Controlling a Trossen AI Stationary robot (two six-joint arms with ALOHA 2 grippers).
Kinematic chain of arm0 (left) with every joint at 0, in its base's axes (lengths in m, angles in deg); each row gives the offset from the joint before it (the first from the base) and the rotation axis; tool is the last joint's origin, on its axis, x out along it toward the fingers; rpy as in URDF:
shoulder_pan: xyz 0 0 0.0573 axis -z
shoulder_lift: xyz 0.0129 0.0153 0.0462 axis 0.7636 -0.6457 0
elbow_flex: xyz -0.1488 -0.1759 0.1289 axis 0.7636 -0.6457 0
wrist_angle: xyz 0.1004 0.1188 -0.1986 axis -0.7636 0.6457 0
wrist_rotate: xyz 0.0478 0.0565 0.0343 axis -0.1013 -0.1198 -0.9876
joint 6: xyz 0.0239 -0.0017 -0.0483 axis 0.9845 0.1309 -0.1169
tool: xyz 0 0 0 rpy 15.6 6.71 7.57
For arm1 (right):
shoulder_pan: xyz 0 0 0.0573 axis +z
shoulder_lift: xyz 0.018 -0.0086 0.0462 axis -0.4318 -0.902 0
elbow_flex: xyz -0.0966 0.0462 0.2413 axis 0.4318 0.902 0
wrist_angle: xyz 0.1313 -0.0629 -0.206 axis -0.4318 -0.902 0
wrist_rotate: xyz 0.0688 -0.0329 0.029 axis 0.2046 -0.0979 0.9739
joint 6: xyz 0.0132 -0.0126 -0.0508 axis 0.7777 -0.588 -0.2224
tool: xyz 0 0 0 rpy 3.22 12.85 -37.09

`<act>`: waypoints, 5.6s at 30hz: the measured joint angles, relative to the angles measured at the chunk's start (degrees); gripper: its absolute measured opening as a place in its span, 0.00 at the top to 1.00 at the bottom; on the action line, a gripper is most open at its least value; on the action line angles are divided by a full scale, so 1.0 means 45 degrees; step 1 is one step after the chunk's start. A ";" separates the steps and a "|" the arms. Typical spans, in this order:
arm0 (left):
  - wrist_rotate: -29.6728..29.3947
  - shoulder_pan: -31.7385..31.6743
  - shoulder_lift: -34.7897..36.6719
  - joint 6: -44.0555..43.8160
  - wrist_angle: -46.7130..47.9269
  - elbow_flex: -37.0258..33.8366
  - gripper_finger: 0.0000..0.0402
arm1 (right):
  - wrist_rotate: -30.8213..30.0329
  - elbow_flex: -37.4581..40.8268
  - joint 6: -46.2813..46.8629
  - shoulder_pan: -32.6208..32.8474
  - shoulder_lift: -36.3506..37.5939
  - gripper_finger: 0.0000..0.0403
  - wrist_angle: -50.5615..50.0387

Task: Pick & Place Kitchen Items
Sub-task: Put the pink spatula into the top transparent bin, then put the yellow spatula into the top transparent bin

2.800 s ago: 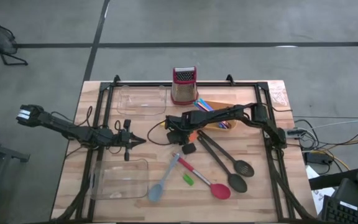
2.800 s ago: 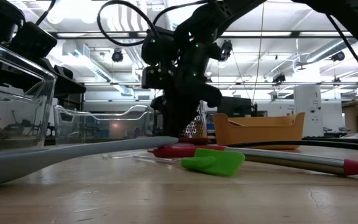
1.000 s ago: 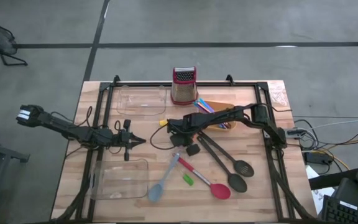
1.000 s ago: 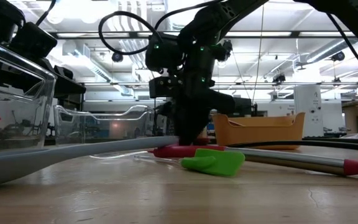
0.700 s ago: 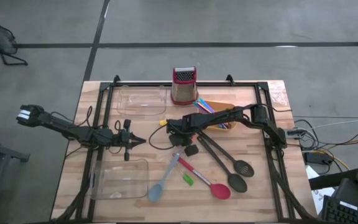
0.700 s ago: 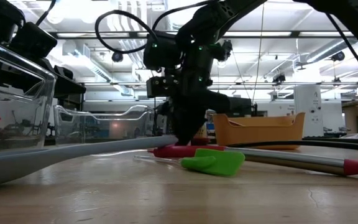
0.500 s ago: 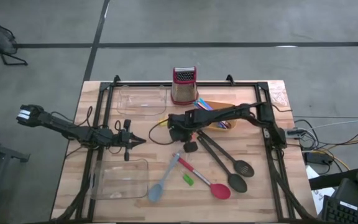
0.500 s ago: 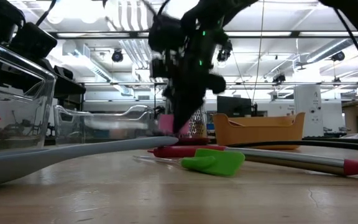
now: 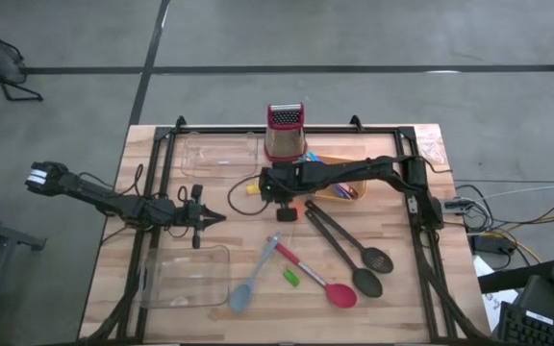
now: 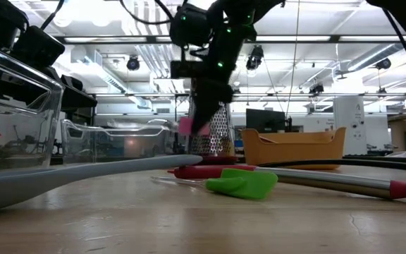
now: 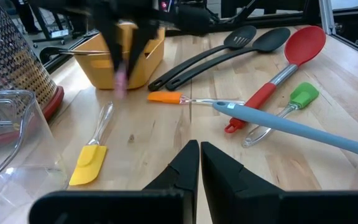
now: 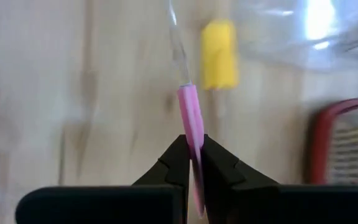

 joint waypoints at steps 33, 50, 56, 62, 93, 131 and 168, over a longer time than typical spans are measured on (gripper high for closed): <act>0.0000 -0.0002 0.0010 -0.0002 0.0248 0.0000 0.94 | 0.2176 -0.3807 0.3624 -0.2614 -0.2365 0.83 0.3782; -0.0005 -0.0003 0.0015 0.0000 0.0267 0.0000 0.94 | 0.4650 -0.3194 0.1889 -0.1820 0.0155 0.86 0.1122; -0.0002 -0.0002 0.0015 0.0000 0.0299 0.0000 0.94 | 0.4741 0.0950 0.2022 -0.0810 0.3472 0.96 0.3522; 0.0000 0.0002 0.0015 -0.0005 0.0330 0.0000 0.94 | 0.4740 0.5746 0.1640 0.0566 0.7290 0.98 0.6675; -0.0002 0.0002 0.0015 -0.0002 0.0345 0.0000 0.94 | -0.0870 1.8620 0.3780 0.2779 1.8890 0.98 1.1645; 0.0000 0.0000 0.0015 -0.0002 0.0345 0.0000 0.94 | 0.0127 1.9513 0.3634 0.2499 2.5660 0.98 0.7708; -0.1722 -0.0064 0.0007 -0.1389 -0.5302 0.0016 0.94 | 0.0093 1.9598 0.0865 0.2501 2.5777 0.98 0.7104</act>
